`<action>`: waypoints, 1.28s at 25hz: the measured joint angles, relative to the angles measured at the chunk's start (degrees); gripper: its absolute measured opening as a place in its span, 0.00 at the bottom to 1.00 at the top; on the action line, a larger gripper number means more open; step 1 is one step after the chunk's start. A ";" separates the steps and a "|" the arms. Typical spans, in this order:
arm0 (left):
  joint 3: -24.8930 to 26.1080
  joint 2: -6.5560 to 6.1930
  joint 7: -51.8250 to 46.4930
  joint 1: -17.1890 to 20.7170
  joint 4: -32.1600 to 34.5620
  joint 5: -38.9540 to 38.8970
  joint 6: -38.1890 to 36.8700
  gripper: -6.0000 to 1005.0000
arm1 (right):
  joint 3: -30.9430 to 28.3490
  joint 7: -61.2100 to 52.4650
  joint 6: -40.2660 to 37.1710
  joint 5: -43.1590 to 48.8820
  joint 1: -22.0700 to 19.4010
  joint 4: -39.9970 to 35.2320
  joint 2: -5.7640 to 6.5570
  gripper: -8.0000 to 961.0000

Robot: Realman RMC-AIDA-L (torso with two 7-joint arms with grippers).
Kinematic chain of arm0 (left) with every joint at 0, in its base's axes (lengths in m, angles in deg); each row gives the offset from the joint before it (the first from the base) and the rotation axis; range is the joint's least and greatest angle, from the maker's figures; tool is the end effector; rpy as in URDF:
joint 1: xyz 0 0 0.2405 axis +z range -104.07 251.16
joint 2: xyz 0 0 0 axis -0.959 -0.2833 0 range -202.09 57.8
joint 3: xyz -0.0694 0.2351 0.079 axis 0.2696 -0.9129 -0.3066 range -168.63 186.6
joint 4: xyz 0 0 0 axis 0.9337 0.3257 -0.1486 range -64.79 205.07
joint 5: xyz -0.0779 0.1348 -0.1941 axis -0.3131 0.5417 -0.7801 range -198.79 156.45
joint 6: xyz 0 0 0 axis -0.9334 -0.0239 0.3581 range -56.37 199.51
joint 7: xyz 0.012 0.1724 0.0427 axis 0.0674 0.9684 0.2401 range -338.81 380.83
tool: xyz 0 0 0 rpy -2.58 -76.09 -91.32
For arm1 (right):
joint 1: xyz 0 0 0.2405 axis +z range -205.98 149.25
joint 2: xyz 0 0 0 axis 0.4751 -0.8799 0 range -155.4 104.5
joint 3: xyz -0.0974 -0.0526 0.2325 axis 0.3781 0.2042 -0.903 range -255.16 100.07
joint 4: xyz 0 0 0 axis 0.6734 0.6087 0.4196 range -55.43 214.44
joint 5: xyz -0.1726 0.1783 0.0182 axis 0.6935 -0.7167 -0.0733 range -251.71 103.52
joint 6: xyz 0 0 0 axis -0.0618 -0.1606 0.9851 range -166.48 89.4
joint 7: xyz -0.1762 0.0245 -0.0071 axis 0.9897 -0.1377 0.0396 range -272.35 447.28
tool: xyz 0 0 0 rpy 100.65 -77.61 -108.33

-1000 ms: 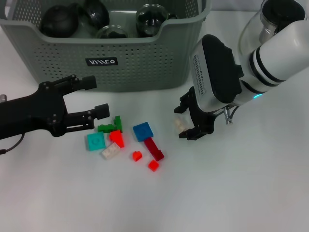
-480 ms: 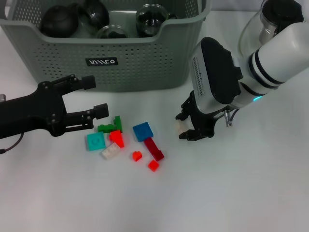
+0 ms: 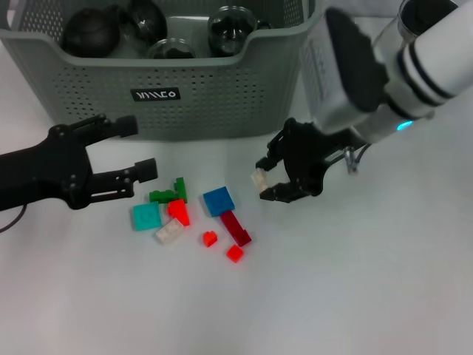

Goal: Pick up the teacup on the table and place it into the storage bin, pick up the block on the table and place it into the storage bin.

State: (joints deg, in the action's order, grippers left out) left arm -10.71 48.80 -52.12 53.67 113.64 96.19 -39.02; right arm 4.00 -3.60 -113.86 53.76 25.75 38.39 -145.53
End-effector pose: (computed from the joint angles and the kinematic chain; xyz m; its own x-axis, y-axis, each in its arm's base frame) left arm -0.3125 0.2872 0.0274 0.6676 0.2743 0.6921 0.4937 -0.8590 -0.1359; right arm 0.1363 0.4144 -0.1362 0.9688 0.1590 0.1902 0.1535 -0.9872 0.0434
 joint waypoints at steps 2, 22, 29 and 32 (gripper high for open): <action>0.22 -0.14 0.00 0.75 0.50 0.49 0.35 0.86 | -2.34 -1.63 -3.91 0.40 -0.09 -1.99 0.28 0.48; 7.94 -0.31 1.78 4.31 2.57 7.23 0.85 0.86 | -19.26 -25.18 -1.44 -11.57 6.53 -18.97 -0.20 0.47; 7.81 -0.42 1.49 3.10 2.45 7.26 0.71 0.86 | -14.59 -25.55 22.68 -7.08 14.32 -1.94 -0.20 0.47; 7.83 -0.49 1.51 2.50 2.39 7.27 0.74 0.86 | -13.74 -25.31 28.36 -4.70 16.89 4.44 -0.22 0.47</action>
State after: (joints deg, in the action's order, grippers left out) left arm -2.88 48.31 -50.61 56.17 116.03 103.46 -38.28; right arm -9.75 -28.91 -85.49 49.06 42.63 42.82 -145.75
